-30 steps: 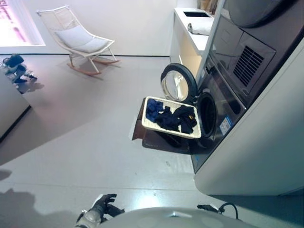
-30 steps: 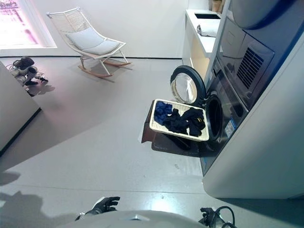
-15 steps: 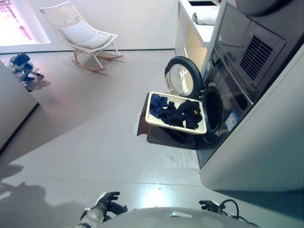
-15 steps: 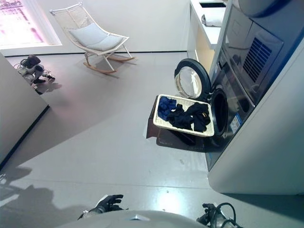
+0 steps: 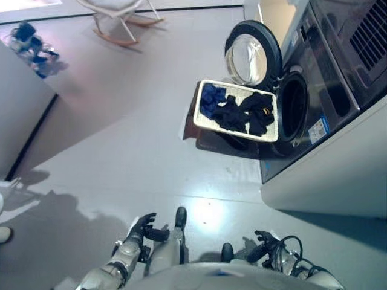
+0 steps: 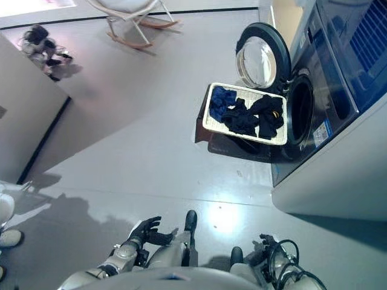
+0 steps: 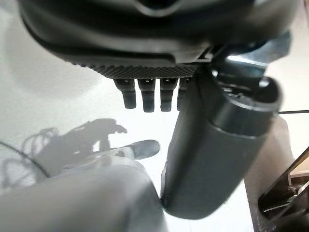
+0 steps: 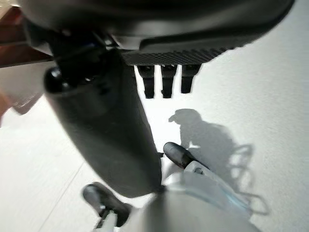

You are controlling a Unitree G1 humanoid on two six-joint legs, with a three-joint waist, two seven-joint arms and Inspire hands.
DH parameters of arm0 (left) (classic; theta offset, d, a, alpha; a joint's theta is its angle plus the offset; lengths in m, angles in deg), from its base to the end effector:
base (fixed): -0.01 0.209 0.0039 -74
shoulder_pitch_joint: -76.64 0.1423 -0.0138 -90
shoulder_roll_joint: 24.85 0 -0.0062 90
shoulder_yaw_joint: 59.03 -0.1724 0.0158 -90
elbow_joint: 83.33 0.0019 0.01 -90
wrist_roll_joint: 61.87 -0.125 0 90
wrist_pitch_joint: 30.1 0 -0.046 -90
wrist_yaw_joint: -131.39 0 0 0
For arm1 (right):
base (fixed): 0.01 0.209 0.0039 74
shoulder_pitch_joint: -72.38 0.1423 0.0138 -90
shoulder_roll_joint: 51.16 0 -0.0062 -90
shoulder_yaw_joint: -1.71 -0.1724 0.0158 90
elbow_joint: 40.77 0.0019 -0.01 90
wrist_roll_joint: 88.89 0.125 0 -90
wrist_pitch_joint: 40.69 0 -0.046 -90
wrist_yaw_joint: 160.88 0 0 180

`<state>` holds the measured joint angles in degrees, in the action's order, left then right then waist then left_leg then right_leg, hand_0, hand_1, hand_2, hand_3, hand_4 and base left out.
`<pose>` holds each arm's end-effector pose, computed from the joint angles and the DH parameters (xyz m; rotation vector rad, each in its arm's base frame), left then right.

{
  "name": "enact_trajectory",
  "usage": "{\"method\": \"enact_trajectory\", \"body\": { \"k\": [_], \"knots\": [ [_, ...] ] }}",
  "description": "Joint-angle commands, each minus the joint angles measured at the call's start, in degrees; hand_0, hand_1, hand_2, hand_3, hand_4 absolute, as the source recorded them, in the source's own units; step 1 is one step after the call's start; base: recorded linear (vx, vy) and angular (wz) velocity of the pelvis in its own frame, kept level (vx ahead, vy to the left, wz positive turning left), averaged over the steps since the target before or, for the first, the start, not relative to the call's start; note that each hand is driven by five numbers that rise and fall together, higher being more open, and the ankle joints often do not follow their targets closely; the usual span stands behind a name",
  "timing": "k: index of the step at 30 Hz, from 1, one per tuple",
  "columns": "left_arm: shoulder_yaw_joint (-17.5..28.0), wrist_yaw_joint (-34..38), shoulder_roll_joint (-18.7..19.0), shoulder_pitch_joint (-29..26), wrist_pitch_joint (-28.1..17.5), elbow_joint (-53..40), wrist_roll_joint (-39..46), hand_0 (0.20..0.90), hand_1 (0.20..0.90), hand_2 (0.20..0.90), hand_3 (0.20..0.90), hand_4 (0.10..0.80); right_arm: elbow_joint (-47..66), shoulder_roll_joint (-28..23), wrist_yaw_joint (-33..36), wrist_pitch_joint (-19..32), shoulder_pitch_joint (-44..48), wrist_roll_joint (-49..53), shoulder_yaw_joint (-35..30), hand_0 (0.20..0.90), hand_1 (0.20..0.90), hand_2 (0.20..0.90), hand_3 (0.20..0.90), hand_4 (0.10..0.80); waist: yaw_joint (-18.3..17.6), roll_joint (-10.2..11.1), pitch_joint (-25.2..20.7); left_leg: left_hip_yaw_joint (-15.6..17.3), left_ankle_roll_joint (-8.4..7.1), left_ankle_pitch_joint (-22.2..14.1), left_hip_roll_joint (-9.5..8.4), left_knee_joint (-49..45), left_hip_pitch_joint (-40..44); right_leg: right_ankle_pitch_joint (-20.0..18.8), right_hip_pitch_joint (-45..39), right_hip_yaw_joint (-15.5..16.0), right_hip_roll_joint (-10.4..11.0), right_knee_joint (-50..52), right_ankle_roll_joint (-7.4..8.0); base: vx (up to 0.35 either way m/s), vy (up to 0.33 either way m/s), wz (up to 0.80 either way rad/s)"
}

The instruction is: Pick up the clothes and place them into the washing machine

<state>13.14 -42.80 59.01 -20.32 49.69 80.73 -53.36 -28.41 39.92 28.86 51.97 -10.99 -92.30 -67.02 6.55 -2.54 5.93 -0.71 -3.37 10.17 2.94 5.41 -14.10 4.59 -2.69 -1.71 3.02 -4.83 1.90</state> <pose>0.1043 0.1863 -0.0890 0.2826 0.9977 -0.0008 0.0869 -0.2183 -0.0898 -0.6365 1.1646 0.0406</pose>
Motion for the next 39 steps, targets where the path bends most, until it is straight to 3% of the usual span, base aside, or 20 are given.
{"method": "enact_trajectory", "body": {
  "k": [1, 4, 5, 6, 9, 12, 17, 18, 25, 33, 34, 35, 39],
  "knots": [
    [-1.3, 1.8, 3.0, 4.1, 0.4, 3.3, -1.4, 0.9, 0.9, 0.9, 0.9, 0.8, 0.2, 2.3, 0.7, 1.2, -0.6, 0.9, 2.4, 0.9, 0.9, 0.9, 0.9, 0.8, 0.8, 3.8, -2.9, 0.6, 2.08, 2.1, -2.22, -3.9, -7.2, 4.5, -5.5, 2.2, -0.8, 9.3, 2.63, 0.416, 0.179, -0.98],
    [-1.7, 1.6, 4.4, 3.5, -0.6, 1.1, -1.2, 0.9, 0.9, 0.9, 0.9, 0.8, 1.4, 2.5, -0.3, 1.5, -1.0, 0.8, 3.3, 0.9, 0.9, 0.9, 0.9, 0.8, 0.7, 5.4, -4.6, 2.2, 2.91, 0.9, -4.34, -6.1, -7.3, -3.2, -4.5, 1.6, 0.6, 9.3, 4.31, 0.276, 0.135, -0.3],
    [-1.7, 1.6, 4.4, 3.5, -0.6, 1.1, -1.2, 0.9, 0.9, 0.9, 0.9, 0.8, 1.4, 2.5, -0.3, 1.5, -1.0, 0.8, 3.3, 0.9, 0.9, 0.9, 0.9, 0.8, 0.7, 5.4, -4.6, 2.3, 2.93, 0.8, -4.34, -6.2, -7.4, -3.2, -4.5, 1.6, 0.7, 9.3, 4.33, 0.306, 0.139, 0.05],
    [-2.1, 1.6, 4.9, 3.0, -0.9, 0.0, -1.3, 0.9, 0.9, 0.9, 0.9, 0.8, 2.0, 2.3, -0.8, 1.8, -1.0, 1.6, 3.1, 0.9, 0.9, 0.9, 0.9, 0.8, 0.8, 6.3, -6.0, 2.6, 3.54, -0.3, -5.81, -6.9, -7.6, -6.6, -4.7, 0.8, 1.7, 8.5, 4.92, 0.296, 0.13, 0.08],
    [-3.1, 1.2, 5.0, 2.6, -1.0, -0.9, -2.2, 0.9, 0.9, 0.9, 0.9, 0.8, 2.7, 2.1, -1.7, 2.0, -1.1, 2.5, 2.5, 0.9, 0.9, 0.9, 0.9, 0.8, 0.6, 7.2, -7.6, 2.4, 4.94, -2.6, -7.64, -6.7, -6.5, -10.0, -4.3, -0.9, 2.1, 9.9, 5.31, 0.314, 0.157, 0.1],
    [-4.5, 0.3, 5.0, 2.2, -0.9, -1.1, -3.1, 0.9, 0.9, 0.9, 0.9, 0.8, 2.0, 1.9, -1.7, 1.8, -1.1, 2.2, 2.2, 0.9, 0.9, 0.9, 0.9, 0.8, -0.2, 7.6, -7.5, 2.7, 5.83, -4.0, -9.82, -7.4, -5.8, -18.4, -3.7, -2.7, 2.6, 12.8, 6.44, 0.192, 0.119, 0.2],
    [-4.2, -0.7, 4.7, 2.7, -0.9, -0.7, -2.8, 0.9, 0.9, 0.9, 0.9, 0.8, 1.6, 1.6, -2.2, 1.9, -1.8, 1.9, 1.5, 0.9, 0.9, 0.9, 0.9, 0.8, -0.3, 7.5, -8.7, 2.4, 6.46, -6.0, -11.77, -8.0, -3.8, -23.1, -4.6, -6.0, 2.0, 13.0, 7.44, 0.215, 0.063, 0.13],
    [-4.0, -1.3, 4.7, 3.2, -0.8, -0.2, -2.8, 0.9, 0.9, 0.9, 0.9, 0.8, 1.3, 1.5, -2.5, 1.9, -2.0, 2.0, 1.3, 0.9, 0.9, 0.9, 0.9, 0.8, 0.0, 7.9, -9.4, 2.1, 6.53, -6.4, -12.44, -7.5, -3.1, -25.5, -5.1, -7.0, 2.0, 12.2, 7.72, 0.171, 0.013, 0.02],
    [-4.1, -3.2, 4.2, 4.2, -0.2, 1.2, -3.5, 0.9, 0.9, 0.9, 0.9, 0.8, 0.8, 1.4, -3.5, 2.0, -2.7, 1.8, 0.8, 0.9, 0.9, 0.9, 0.9, 0.8, 0.3, 7.7, -10.7, 1.8, 6.38, -7.2, -12.5, -6.9, -2.1, -26.9, -5.8, -6.7, 2.8, 10.7, 8.53, 0.085, 0.011, -0.03],
    [-4.0, -3.6, 4.2, 4.2, -0.2, 1.4, -3.7, 0.9, 0.9, 0.9, 0.9, 0.8, -0.4, 1.3, -3.7, 1.9, -3.3, 1.1, 0.6, 0.9, 0.9, 0.9, 0.9, 0.8, -0.3, 7.0, -11.1, 1.5, 6.25, -7.4, -12.43, -7.1, -1.8, -25.6, -5.5, -6.6, 2.7, 11.5, 8.48, -0.002, 0.01, -0.03],
    [-5.8, -4.9, 3.7, 4.3, 0.2, 2.5, -4.9, 0.9, 0.9, 0.9, 0.9, 0.8, -3.0, 1.4, -3.7, 0.2, 5.5, 1.8, 1.2, 0.9, 0.9, 0.9, 0.9, 0.8, 1.3, 7.5, -11.8, 1.0, 6.31, -7.4, -12.91, -7.0, -1.6, -26.0, -6.5, -6.0, 2.8, 11.1, 8.44, 0.048, 0.003, -0.01],
    [-4.6, -4.7, 3.6, 4.7, 0.3, 2.2, -4.4, 0.9, 0.9, 0.9, 0.9, 0.8, -1.8, 0.9, -4.3, 1.4, -0.9, 1.8, 0.7, 0.9, 0.9, 0.9, 0.9, 0.8, 1.1, 7.5, -12.3, 1.0, 6.29, -7.5, -12.95, -6.6, -1.2, -26.0, -6.5, -5.9, 2.9, 10.8, 8.62, 0.044, -0.006, 0.03],
    [-3.8, -4.9, 3.9, 5.1, 0.4, 2.9, -4.7, 0.9, 0.9, 0.9, 0.9, 0.8, -2.1, 0.6, -4.1, 1.7, -2.1, 1.6, -0.3, 0.9, 0.9, 0.9, 0.9, 0.8, 0.8, 7.7, -12.4, 1.1, 6.16, -7.2, -12.8, -6.1, -0.8, -26.4, -6.8, -5.9, 3.0, 10.5, 8.87, -0.024, -0.016, 0.19]
  ]
}}
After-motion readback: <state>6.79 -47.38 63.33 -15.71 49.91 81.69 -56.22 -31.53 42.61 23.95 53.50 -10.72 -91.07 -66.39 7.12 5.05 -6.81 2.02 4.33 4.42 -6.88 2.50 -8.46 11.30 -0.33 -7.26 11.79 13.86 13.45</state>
